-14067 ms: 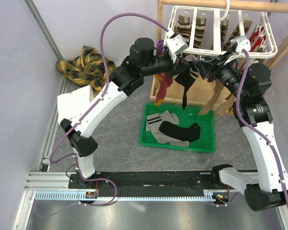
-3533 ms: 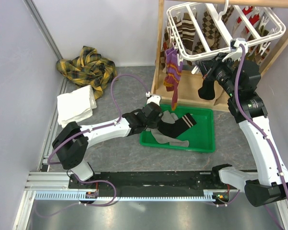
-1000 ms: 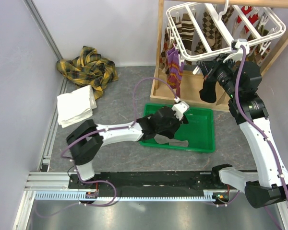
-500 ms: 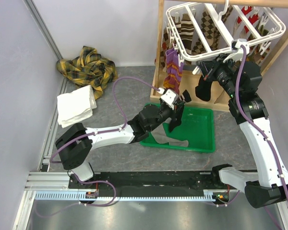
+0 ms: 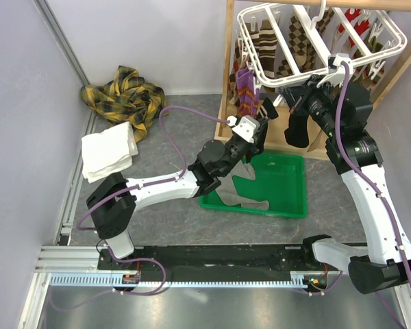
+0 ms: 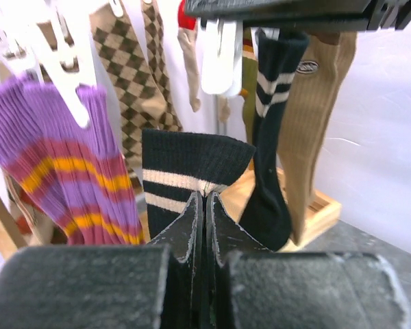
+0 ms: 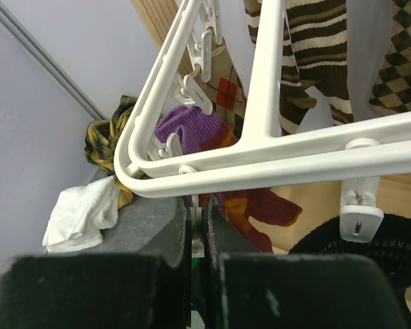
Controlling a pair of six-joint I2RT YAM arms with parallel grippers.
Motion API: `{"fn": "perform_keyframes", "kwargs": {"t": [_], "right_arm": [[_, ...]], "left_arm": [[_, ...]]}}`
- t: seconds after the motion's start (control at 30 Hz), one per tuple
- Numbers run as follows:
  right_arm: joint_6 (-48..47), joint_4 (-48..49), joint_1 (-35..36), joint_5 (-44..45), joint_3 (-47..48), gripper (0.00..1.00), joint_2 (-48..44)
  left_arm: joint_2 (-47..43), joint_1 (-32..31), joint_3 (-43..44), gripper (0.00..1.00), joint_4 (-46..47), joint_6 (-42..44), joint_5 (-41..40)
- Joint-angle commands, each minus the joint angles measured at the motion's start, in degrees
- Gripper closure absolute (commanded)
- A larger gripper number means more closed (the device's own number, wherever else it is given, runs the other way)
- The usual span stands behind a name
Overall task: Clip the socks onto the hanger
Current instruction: Clamp the sock onto the hanger.
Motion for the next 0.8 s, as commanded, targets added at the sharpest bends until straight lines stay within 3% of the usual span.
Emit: {"fn": "perform_keyframes", "kwargs": {"t": [0.0,0.77], "right_arm": [[1.16,-2.89,-0.1,-1.71,2.22,1.0,0.66],[3.26,-2.63,-0.01,-5.49,1.44,1.0,2.16]], "left_arm": [[1.49,0.11,3.69,0.98,4.52,7.02,-2.02],[3.69,0.11,7.91,0.98,5.22,8.25,-1.94]]}}
